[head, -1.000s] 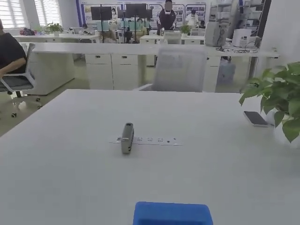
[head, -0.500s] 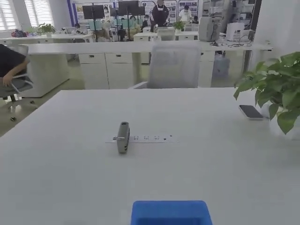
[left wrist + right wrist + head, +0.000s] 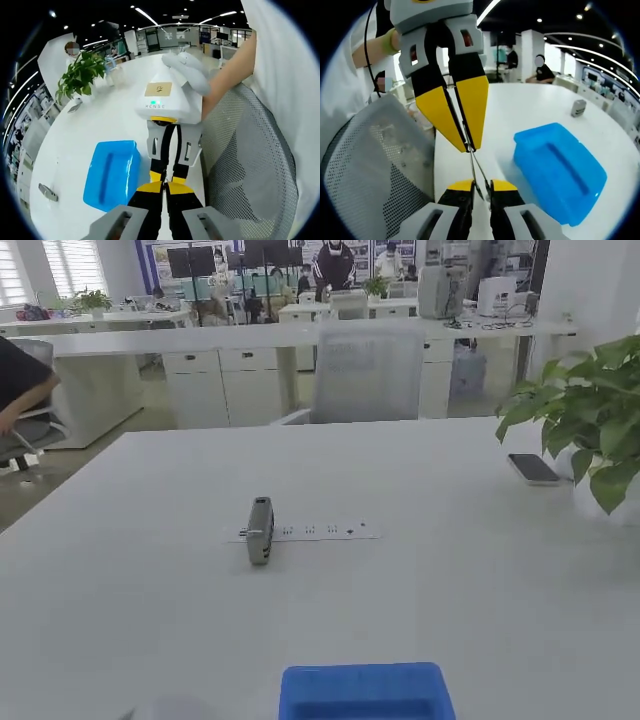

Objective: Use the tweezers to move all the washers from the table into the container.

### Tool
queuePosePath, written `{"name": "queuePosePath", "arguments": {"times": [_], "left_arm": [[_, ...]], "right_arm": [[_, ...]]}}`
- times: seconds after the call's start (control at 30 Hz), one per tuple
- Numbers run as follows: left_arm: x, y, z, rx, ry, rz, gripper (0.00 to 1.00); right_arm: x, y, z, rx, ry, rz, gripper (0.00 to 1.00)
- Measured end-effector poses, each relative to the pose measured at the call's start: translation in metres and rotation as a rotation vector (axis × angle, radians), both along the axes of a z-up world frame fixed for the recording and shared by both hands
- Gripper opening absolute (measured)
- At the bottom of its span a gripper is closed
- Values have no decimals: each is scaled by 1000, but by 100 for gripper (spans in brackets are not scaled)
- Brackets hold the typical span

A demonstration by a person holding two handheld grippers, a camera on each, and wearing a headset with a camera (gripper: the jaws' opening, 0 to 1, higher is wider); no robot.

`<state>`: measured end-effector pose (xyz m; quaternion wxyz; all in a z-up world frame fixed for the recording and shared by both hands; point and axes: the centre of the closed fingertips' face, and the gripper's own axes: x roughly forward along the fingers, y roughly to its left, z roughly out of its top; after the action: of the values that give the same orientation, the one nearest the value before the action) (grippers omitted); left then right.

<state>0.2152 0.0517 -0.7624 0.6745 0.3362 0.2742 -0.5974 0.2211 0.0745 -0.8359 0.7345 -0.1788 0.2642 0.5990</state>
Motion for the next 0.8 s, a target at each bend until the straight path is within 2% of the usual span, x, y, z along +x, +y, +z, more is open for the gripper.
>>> {"name": "queuePosePath", "arguments": {"times": [0.23,0.27,0.3,0.33,0.4,0.6,0.7,0.8], "left_arm": [[4,-3,4,6,12,-17,0],[4,-2,0,11,28,-17,0],[4,-1,-4,25,37,-18,0],[4,-1,-4,24,33,-23,0],[3,-1,-3,26,48,-26,0],[2,-5,-4,34,93,-64,0],[0,-8,-6,39,110,-82,0],[1,-10,-8,33,109,-73,0]], "right_arm": [[2,-1,2,13,20,-14,10],[2,-2,0,7,31,-13,10],[-1,-2,-4,5,63,-10,10],[-1,-1,-4,9,71,-12,11],[-3,-1,-3,3,83,-9,15],[1,1,11,27,70,-19,22],[1,1,17,33,63,-16,18],[5,-5,14,-34,10,-2,11]]}}
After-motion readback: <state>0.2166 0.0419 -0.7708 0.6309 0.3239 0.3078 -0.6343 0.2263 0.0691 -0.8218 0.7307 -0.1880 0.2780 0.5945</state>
